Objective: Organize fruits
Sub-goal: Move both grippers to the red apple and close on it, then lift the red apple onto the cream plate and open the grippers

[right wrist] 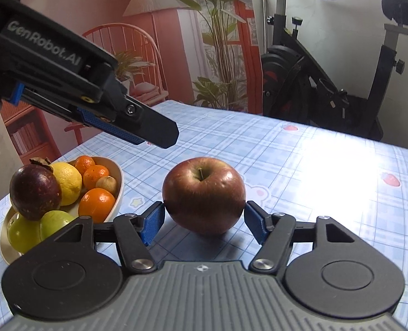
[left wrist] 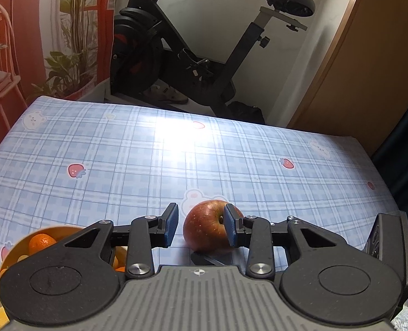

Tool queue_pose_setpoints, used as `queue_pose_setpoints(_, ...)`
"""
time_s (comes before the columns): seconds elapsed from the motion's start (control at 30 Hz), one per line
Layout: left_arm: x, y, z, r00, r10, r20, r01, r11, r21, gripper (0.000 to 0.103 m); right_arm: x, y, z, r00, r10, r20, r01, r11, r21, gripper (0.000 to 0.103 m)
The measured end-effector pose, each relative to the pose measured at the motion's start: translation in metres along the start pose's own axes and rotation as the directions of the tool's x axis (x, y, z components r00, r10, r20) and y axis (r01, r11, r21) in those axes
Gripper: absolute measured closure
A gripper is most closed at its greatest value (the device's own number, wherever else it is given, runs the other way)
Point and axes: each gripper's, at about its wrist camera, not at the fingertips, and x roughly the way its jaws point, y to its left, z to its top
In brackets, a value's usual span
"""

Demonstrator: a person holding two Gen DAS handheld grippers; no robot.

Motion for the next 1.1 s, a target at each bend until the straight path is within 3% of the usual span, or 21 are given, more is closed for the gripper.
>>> queue_pose_setpoints(0.5, 0.025, 0.005, -0.003, 0.998, -0.014, -0.060, 0.013, 1.000, -0.026, 0.066, -0.001, -0.003, 0.000, 1.000, 0.009, 0.003, -0.009, 1.000, 0.024, 0.038)
queue_pose_setpoints(1.1, 0.026, 0.002, -0.007, 0.997, -0.029, -0.077, 0.028, 0.999, -0.016, 0.065, -0.006, 0.000, -0.003, 1.000, 0.016, 0.009, -0.016, 1.000, 0.025, 0.038)
